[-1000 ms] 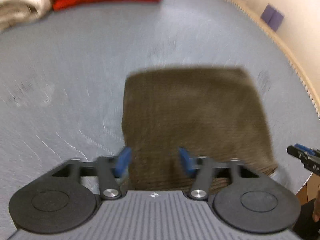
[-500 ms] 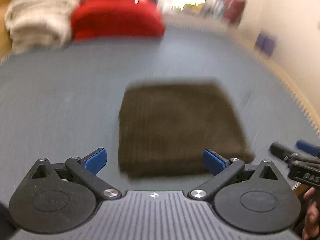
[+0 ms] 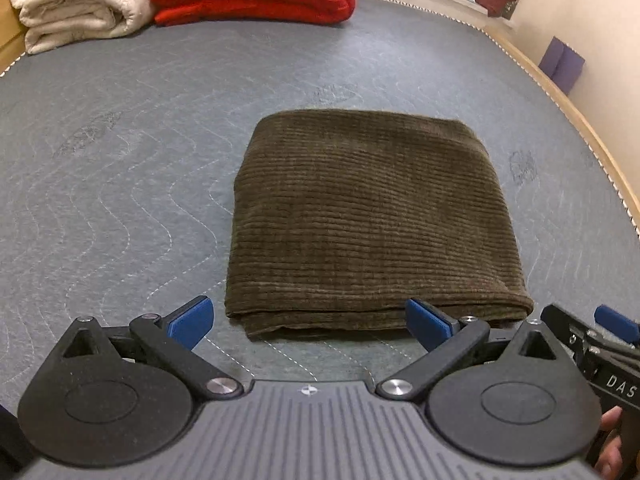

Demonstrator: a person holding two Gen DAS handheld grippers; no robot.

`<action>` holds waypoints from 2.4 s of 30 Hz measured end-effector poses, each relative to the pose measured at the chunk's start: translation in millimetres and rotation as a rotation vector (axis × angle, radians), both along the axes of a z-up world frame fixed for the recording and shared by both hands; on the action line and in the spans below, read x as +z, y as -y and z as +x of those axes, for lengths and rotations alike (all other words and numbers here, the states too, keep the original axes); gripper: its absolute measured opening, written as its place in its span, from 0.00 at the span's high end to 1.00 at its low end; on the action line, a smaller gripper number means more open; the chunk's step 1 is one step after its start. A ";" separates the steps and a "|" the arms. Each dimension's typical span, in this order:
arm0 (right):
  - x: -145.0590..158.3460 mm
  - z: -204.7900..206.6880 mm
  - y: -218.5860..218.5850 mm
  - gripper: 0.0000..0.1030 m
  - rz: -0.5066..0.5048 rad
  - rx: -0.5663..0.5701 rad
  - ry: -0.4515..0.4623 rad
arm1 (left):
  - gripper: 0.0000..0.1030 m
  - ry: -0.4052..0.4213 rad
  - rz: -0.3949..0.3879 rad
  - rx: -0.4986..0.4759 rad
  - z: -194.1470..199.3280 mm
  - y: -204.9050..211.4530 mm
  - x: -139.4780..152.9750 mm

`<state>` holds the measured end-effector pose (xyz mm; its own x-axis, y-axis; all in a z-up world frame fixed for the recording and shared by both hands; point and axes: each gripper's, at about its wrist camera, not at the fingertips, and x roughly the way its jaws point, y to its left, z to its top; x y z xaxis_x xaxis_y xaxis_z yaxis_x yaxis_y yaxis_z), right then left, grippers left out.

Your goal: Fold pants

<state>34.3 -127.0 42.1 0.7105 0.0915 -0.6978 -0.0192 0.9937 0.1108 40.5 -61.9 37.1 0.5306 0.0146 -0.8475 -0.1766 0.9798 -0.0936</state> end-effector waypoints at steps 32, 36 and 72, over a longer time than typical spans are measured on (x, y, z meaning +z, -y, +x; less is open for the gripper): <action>-7.8 9.9 11.4 0.05 0.024 0.014 -0.045 | 0.01 0.010 0.016 -0.049 8.9 11.6 -11.1; -7.6 9.7 10.4 0.05 0.021 0.022 -0.043 | 0.01 0.007 0.013 -0.050 9.1 11.1 -11.5; -6.5 6.7 12.6 0.05 0.028 0.031 -0.045 | 0.00 0.017 0.005 -0.061 7.9 11.1 -9.3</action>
<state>41.0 -139.7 35.7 0.6746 0.1333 -0.7261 -0.0446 0.9891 0.1401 48.4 -73.0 27.8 0.5446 -0.0140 -0.8385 -0.1145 0.9893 -0.0909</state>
